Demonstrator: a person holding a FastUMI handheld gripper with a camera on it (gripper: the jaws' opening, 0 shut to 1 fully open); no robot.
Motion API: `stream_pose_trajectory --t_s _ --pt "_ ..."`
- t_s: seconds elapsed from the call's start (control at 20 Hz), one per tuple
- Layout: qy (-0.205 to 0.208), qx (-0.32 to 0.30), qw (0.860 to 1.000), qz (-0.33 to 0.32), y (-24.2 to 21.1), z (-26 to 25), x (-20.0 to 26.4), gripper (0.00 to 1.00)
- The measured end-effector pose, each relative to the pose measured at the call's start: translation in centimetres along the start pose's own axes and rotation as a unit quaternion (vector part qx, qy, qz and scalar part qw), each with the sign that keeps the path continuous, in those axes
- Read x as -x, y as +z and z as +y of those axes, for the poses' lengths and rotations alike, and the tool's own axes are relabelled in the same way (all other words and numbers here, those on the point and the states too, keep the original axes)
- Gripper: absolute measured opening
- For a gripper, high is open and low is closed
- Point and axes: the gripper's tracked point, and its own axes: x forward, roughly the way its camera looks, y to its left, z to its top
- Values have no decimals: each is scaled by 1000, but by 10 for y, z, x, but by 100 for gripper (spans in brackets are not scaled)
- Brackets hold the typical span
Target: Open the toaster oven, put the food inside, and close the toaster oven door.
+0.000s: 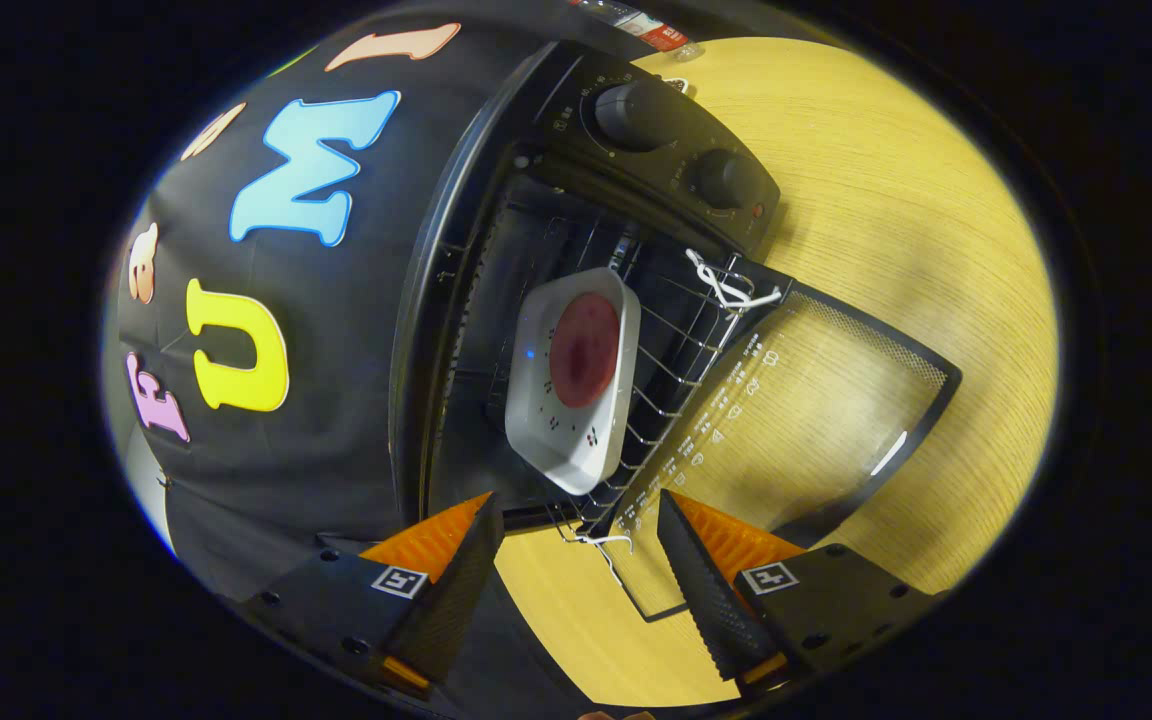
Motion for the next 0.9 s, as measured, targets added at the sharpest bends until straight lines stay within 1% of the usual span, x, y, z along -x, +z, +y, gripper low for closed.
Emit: stream_pose_trajectory --t_s 0.1,0.2,0.3,0.4,0.6,0.7,0.8,0.9 --pt "-2 25 1000 6 -11 -2 10 98" --pt "-8 64 998 14 -24 -9 20 98" --pt "-21 118 993 20 -34 -18 32 98" --pt "-20 172 985 11 -39 -18 44 98" --pt "-37 279 960 9 -52 -25 63 98" --pt "-51 329 943 6 -55 -31 71 98" --pt "-58 370 927 18 -63 -39 73 98" --pt "-74 409 909 26 -66 -50 77 98"
